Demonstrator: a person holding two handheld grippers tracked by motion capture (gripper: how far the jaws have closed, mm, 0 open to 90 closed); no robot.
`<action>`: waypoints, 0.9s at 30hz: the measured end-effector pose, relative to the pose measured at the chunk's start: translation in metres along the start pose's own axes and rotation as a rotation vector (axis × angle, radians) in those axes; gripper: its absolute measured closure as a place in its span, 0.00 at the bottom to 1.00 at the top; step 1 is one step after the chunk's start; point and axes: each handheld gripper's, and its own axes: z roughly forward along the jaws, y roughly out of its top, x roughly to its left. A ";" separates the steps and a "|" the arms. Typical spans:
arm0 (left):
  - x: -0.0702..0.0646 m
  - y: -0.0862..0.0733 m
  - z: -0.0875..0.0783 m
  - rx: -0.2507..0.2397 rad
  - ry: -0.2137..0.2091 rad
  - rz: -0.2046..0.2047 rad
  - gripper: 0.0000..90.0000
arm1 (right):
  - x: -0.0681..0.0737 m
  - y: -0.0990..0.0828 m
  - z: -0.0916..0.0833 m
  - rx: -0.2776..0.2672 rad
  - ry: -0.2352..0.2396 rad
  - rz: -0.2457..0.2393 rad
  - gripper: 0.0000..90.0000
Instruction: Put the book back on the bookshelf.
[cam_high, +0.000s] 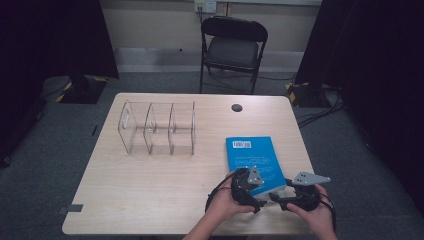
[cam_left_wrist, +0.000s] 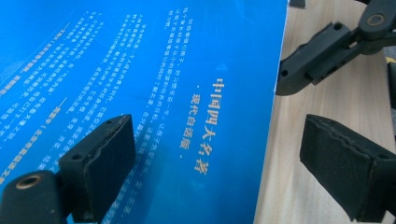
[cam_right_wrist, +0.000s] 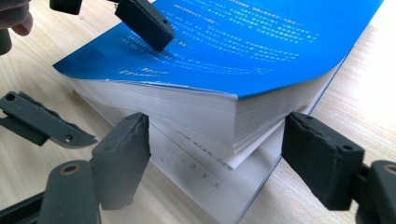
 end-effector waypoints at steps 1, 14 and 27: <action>0.000 0.001 0.001 0.003 0.004 0.006 0.11 | 0.000 0.000 0.000 0.001 0.000 0.000 0.26; -0.001 0.002 0.009 0.001 0.065 0.071 0.11 | 0.001 0.002 -0.001 -0.003 -0.009 0.003 0.26; 0.001 0.001 0.013 -0.013 0.112 0.068 0.11 | 0.001 0.003 -0.001 -0.004 -0.006 0.008 0.26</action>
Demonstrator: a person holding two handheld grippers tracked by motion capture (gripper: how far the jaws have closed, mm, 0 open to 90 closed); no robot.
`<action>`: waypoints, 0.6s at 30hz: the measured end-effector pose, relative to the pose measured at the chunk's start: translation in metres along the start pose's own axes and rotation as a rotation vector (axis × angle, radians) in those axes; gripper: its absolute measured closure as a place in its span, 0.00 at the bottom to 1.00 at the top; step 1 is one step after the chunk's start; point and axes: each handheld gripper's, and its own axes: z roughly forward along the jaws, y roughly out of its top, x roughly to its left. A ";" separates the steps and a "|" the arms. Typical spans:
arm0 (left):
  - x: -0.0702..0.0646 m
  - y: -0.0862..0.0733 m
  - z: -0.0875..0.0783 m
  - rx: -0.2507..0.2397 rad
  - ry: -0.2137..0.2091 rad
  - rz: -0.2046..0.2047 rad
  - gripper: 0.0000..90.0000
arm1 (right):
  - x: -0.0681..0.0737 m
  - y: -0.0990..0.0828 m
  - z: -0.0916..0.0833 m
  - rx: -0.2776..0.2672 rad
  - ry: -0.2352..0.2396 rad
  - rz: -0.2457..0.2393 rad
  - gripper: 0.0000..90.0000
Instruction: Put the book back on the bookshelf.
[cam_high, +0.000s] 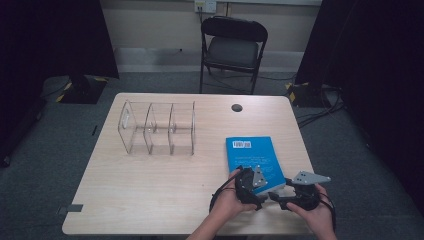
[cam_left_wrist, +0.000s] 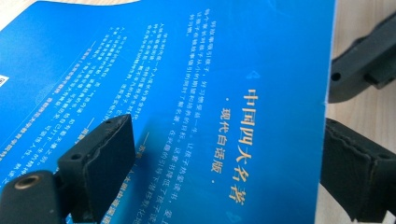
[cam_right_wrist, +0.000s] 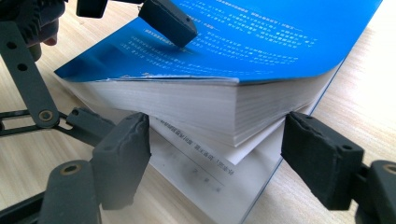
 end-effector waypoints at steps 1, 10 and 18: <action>0.001 0.000 0.000 -0.005 -0.006 -0.008 0.11 | 0.000 0.000 0.000 0.000 0.000 0.000 0.26; 0.003 0.000 0.000 0.000 0.015 0.012 0.16 | 0.000 0.000 0.000 -0.003 0.000 0.004 0.26; 0.006 0.002 0.001 0.015 0.018 0.019 0.16 | 0.000 -0.001 0.000 -0.008 0.004 0.004 0.26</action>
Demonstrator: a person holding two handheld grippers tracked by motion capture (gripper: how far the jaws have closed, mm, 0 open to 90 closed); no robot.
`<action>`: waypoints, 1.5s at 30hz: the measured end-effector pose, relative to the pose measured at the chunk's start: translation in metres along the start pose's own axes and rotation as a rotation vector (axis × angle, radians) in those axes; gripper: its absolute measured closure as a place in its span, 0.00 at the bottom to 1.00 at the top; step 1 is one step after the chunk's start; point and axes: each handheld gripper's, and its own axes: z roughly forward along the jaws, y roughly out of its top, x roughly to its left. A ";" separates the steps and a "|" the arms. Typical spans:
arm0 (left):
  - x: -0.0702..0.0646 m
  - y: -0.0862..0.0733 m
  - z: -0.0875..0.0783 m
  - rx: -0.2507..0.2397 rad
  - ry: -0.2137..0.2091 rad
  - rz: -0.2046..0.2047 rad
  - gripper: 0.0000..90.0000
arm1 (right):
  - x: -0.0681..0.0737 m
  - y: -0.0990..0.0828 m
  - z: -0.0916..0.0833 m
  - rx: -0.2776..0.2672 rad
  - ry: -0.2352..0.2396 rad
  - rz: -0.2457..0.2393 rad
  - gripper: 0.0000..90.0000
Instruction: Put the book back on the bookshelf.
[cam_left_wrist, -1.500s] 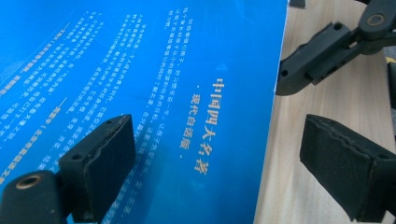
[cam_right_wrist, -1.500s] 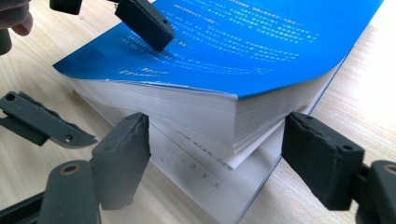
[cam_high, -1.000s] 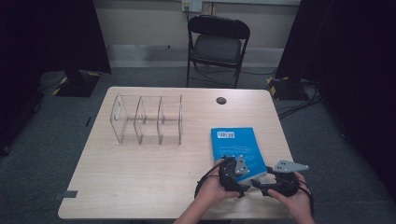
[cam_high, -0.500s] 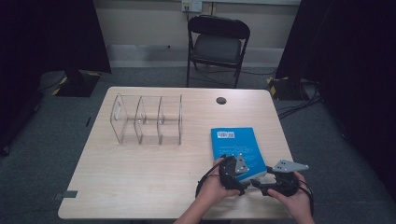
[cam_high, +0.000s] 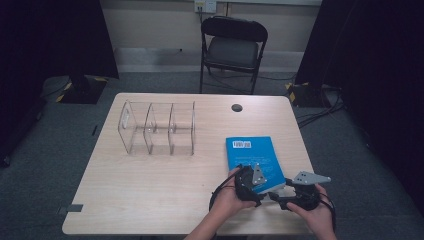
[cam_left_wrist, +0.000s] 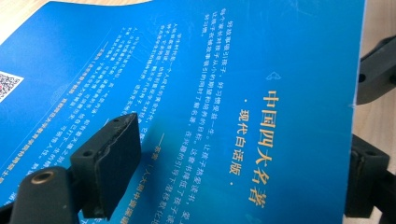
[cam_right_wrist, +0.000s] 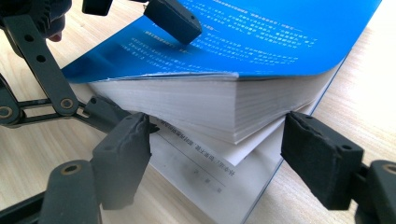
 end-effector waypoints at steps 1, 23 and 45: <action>0.000 0.000 0.000 0.000 -0.002 0.000 0.16 | 0.000 0.000 0.000 0.000 0.000 0.000 0.26; -0.002 0.002 0.001 0.013 0.025 0.007 0.18 | 0.000 0.000 0.001 -0.006 0.003 0.024 0.27; -0.002 0.010 -0.010 0.041 -0.047 0.033 0.48 | -0.019 -0.017 0.000 0.002 0.118 0.028 0.28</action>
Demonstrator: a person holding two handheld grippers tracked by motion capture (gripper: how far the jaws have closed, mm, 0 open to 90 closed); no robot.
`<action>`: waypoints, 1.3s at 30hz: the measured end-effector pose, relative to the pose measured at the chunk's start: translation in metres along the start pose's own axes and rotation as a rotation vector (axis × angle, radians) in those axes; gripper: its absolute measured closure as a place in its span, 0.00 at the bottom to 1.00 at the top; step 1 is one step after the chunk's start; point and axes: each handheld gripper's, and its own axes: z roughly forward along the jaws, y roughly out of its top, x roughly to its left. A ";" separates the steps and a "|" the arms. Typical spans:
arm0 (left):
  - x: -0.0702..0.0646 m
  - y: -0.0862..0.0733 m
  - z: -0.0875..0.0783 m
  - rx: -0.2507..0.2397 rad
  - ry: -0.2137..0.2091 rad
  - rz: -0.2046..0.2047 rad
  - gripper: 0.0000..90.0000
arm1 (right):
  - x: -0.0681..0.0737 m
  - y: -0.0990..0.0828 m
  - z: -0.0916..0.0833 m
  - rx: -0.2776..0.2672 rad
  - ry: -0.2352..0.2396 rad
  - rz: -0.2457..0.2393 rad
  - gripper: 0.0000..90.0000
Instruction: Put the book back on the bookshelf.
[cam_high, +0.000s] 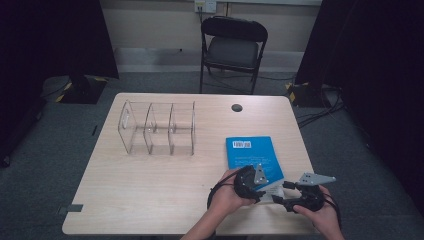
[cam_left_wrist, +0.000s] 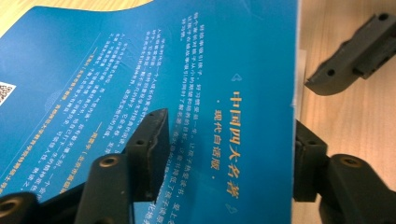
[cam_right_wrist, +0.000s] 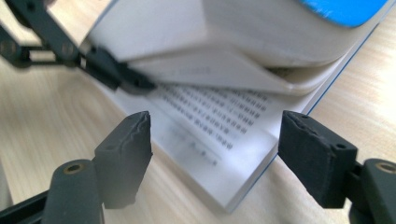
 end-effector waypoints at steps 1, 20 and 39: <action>0.000 0.001 -0.001 0.004 -0.001 0.004 0.50 | -0.001 -0.001 0.000 0.005 0.004 -0.011 0.28; 0.008 0.015 -0.015 0.124 -0.059 -0.074 0.72 | -0.008 -0.015 0.007 0.035 0.007 -0.035 0.22; 0.023 0.040 -0.031 0.185 -0.092 -0.136 0.77 | -0.004 -0.014 0.009 0.054 0.005 -0.074 0.18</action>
